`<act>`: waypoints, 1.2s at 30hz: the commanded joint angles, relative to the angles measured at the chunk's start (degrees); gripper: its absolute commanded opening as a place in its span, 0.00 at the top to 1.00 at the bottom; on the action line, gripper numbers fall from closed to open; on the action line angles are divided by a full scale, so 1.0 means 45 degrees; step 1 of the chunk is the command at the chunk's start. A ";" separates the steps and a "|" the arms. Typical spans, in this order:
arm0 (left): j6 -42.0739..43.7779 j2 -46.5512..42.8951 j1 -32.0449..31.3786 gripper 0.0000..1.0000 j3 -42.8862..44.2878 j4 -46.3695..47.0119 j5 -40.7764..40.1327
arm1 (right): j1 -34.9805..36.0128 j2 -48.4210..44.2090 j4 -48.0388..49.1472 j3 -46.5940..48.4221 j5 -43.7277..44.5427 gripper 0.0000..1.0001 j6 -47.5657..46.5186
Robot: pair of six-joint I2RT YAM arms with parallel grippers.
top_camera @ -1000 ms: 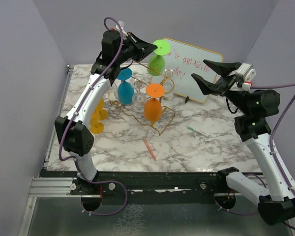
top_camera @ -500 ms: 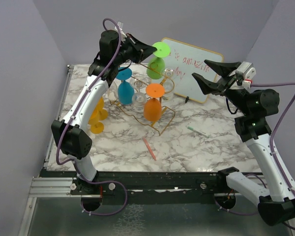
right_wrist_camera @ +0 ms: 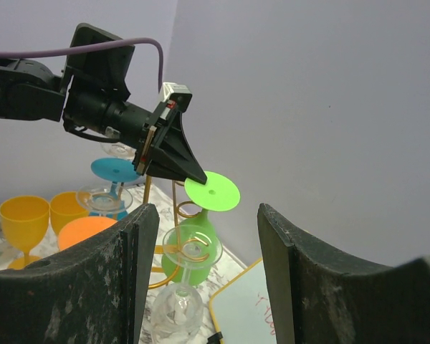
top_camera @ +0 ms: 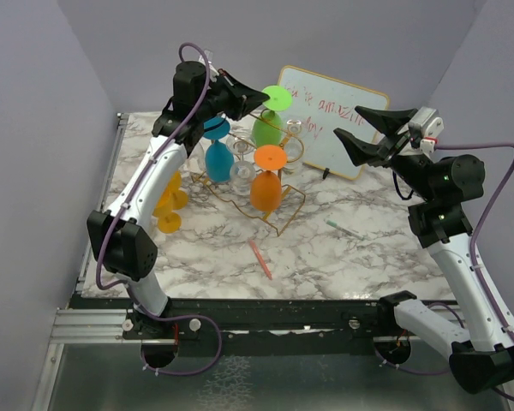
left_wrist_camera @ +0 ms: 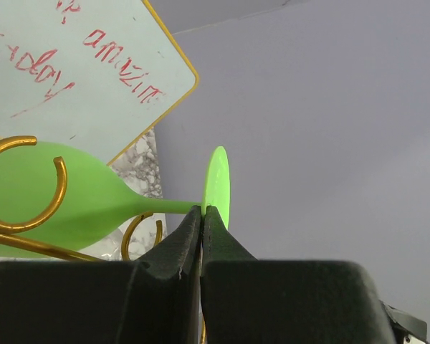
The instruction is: Place the wine glass upside down on the wine glass rack
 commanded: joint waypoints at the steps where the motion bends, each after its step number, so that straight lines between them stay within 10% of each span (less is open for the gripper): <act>1: -0.0171 -0.0797 0.0164 1.00 -0.0186 0.0218 0.0093 | -0.0009 -0.0096 -0.0143 -0.0078 0.0346 0.37 0.0122; 18: 0.0457 -0.0940 0.0292 0.95 -0.0270 -0.0568 0.0292 | -0.0009 -0.0100 -0.0124 -0.0128 0.0466 0.37 0.0141; 36: 0.2443 -0.1978 0.0441 0.60 -0.0688 -0.1861 -0.0500 | -0.0009 -0.0465 -0.0119 -0.0368 0.0700 0.37 0.0156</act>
